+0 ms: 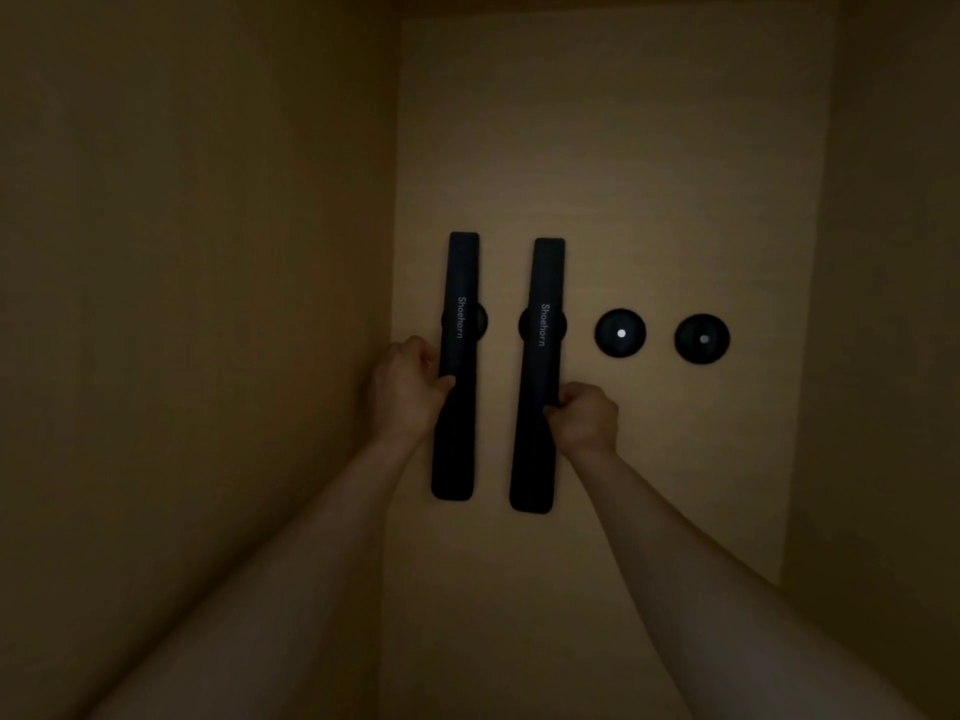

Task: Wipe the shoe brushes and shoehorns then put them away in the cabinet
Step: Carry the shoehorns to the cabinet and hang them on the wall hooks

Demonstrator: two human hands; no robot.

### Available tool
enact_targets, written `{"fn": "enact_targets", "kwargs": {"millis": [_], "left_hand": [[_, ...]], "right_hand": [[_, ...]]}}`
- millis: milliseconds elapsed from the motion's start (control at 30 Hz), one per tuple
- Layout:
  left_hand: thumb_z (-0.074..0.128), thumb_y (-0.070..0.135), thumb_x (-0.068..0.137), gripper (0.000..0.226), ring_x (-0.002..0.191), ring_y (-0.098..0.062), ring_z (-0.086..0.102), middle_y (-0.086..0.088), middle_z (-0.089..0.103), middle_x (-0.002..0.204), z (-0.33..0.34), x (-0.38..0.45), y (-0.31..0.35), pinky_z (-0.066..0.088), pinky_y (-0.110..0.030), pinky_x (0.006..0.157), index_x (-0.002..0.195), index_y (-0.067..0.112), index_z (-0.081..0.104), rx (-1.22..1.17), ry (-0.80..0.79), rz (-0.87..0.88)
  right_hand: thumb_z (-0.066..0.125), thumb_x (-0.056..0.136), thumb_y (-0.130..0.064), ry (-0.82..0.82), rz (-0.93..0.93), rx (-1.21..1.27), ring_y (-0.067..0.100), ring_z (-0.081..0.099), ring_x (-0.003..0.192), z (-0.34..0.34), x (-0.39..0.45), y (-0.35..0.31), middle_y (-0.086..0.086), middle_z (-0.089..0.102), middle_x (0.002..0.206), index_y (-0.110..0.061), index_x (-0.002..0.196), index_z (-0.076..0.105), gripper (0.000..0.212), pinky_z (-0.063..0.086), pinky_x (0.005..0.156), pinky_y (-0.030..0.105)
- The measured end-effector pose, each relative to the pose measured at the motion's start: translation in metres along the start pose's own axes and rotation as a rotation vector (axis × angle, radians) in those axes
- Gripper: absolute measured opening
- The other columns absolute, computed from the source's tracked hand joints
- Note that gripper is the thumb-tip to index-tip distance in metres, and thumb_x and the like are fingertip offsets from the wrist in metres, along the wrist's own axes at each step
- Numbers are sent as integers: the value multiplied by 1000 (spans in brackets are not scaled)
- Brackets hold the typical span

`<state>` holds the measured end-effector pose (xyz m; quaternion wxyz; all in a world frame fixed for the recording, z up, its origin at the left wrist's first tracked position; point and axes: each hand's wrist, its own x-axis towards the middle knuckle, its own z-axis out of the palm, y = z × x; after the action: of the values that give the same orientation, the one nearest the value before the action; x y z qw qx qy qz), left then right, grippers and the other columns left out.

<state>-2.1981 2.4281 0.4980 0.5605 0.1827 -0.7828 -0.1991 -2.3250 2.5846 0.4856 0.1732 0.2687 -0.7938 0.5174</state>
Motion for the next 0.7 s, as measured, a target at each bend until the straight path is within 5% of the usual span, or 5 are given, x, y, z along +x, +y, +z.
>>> {"fn": "enact_targets", "kwargs": {"millis": [233, 433, 700], "left_hand": [[79, 19, 78, 30, 85, -24, 62, -10, 63, 100, 3, 1, 3, 54, -41, 74, 101, 12, 62, 23, -2, 0], [78, 37, 78, 38, 71, -16, 53, -2, 57, 93, 10, -1, 7, 37, -27, 49, 93, 20, 47, 125, -62, 22], [76, 27, 80, 49, 83, -25, 64, -9, 65, 103, 21, -5, 16, 57, -41, 64, 116, 10, 49, 155, -166, -1]], "right_hand": [[63, 87, -16, 73, 33, -114, 28, 64, 83, -7, -3, -5, 11, 70, 96, -11, 89, 69, 7, 46, 68, 28], [64, 88, -14, 65, 13, -115, 31, 67, 88, -10, 1, -6, 12, 71, 95, -12, 88, 71, 8, 46, 68, 28], [66, 88, -13, 64, 15, -87, 28, 66, 87, -10, 5, -5, 13, 72, 98, -11, 91, 74, 8, 48, 71, 26]]}}
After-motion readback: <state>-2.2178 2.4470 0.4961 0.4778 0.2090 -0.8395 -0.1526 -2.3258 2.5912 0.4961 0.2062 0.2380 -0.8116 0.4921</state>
